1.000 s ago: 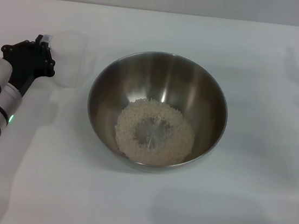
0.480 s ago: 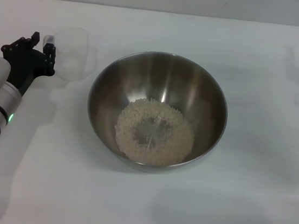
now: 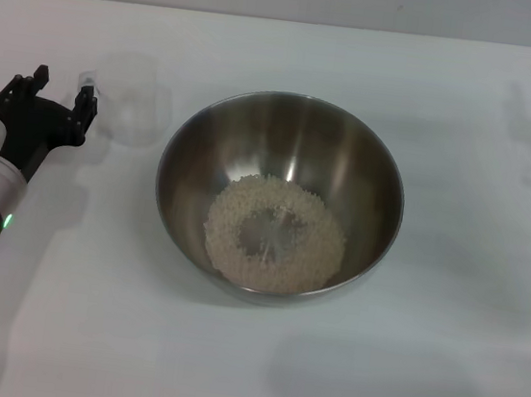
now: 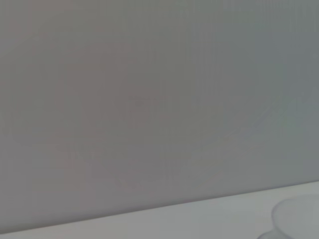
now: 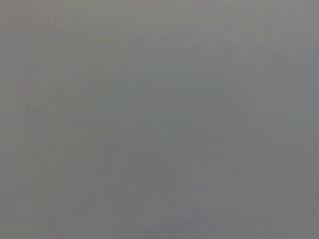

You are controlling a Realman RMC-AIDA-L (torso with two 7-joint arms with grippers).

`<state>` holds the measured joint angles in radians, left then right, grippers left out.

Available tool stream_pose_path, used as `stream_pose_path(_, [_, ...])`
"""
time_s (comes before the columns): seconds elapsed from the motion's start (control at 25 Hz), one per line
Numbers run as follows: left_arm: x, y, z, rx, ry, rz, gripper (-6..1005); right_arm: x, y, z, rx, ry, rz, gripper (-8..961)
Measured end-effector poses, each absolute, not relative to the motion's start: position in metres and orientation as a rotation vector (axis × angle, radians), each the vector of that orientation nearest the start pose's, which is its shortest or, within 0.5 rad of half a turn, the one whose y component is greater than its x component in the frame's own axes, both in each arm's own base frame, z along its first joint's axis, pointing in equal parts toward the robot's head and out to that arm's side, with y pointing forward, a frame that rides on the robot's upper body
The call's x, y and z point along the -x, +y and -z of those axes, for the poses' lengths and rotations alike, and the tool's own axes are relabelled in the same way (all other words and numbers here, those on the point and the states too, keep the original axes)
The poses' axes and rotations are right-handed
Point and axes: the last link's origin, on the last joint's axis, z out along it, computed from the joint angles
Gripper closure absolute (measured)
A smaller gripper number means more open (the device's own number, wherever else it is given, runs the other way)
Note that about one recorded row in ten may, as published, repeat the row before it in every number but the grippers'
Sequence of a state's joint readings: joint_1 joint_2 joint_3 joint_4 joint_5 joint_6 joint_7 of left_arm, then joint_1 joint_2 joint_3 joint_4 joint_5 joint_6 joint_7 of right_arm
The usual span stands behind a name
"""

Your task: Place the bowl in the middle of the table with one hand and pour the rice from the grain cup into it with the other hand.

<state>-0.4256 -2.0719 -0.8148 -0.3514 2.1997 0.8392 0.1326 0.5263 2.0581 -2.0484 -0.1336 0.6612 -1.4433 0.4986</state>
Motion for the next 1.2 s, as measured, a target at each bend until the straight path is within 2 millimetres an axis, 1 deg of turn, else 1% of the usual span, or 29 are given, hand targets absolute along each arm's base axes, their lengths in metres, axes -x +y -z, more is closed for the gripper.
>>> stream_pose_path(0.08, [0.323,0.34,0.053,1.726,-0.592,0.435,513,-0.278,0.355,-0.033,1.463,0.495,-1.219,439])
stream_pose_path(0.16, [0.326,0.338,0.053,1.723,-0.598,0.43,429,-0.279,0.355,-0.033,1.464,0.494,-1.218,439])
stream_pose_path(0.32, [0.327,0.337,0.053,1.722,-0.601,0.429,429,-0.278,0.355,-0.033,1.465,0.494,-1.218,439])
stream_pose_path(0.36, [0.331,0.332,0.054,1.715,-0.614,0.423,429,-0.278,0.355,-0.033,1.465,0.494,-1.217,439])
stream_pose_path(0.52, [0.332,0.33,0.054,1.711,-0.617,0.426,429,-0.279,0.355,-0.033,1.466,0.492,-1.214,438])
stream_pose_path(0.56, [0.334,0.324,0.053,1.697,-0.642,0.457,429,-0.279,0.355,-0.033,1.468,0.492,-1.209,438])
stream_pose_path(0.68, [0.336,0.318,0.051,1.677,-0.663,0.495,429,-0.28,0.355,-0.033,1.469,0.495,-1.203,438])
stream_pose_path(0.72, [0.336,0.31,0.047,1.653,-0.66,0.555,429,-0.28,0.355,-0.032,1.469,0.498,-1.2,438])
stream_pose_path(0.8, [0.335,0.307,0.047,1.65,-0.651,0.575,429,-0.281,0.356,-0.032,1.471,0.504,-1.192,438])
stream_pose_path(0.88, [0.331,0.295,0.042,1.625,-0.607,0.641,429,-0.283,0.356,-0.029,1.474,0.515,-1.175,438])
stream_pose_path(0.96, [0.328,0.287,0.036,1.585,-0.582,0.705,429,-0.286,0.357,-0.025,1.486,0.528,-1.134,438])
stream_pose_path(1.0, [0.328,0.287,0.036,1.585,-0.582,0.705,429,-0.286,0.358,-0.021,1.501,0.531,-1.106,438])
stream_pose_path(1.16, [0.32,0.278,0.025,1.523,-0.553,0.836,429,-0.29,0.358,-0.003,1.585,0.543,-0.991,438])
stream_pose_path(1.2, [0.32,0.278,0.025,1.523,-0.553,0.836,429,-0.29,0.358,-0.003,1.585,0.543,-0.991,438])
